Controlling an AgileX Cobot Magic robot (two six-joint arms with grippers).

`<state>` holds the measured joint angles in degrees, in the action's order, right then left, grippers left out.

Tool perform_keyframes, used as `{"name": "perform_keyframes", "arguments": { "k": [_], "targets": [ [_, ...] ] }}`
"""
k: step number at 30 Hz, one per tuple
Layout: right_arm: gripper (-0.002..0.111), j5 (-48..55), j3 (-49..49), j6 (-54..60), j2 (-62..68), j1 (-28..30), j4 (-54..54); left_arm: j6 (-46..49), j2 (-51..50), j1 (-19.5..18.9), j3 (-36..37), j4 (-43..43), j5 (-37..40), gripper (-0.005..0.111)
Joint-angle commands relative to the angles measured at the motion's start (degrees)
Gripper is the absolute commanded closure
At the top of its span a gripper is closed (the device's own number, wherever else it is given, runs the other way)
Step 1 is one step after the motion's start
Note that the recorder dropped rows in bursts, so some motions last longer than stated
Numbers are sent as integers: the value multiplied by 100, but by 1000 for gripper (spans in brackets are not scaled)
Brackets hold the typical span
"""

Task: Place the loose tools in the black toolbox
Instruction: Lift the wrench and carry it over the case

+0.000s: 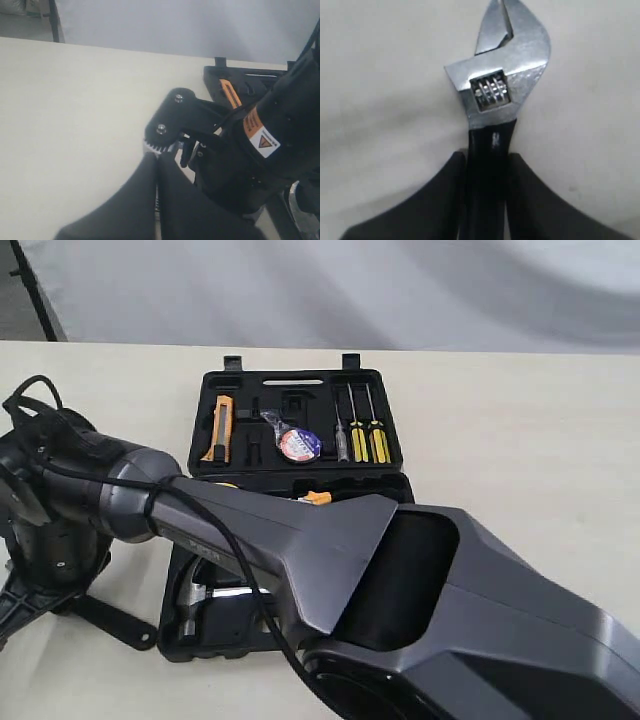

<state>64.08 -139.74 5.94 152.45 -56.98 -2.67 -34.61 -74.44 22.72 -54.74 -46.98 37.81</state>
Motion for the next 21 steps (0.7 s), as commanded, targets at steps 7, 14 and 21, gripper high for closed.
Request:
{"name": "perform_keyframes", "arguments": {
  "k": [7,14,21],
  "targets": [
    [109,588,119,144,-420,21,101,-59,46,-19,53,78,-97,105],
    [109,588,119,-81,-672,21,36,-59,46,-19,53,78,-97,105],
    [109,588,119,14,-736,21,336,-59,46,-19,53,78,-97,105]
  ]
}}
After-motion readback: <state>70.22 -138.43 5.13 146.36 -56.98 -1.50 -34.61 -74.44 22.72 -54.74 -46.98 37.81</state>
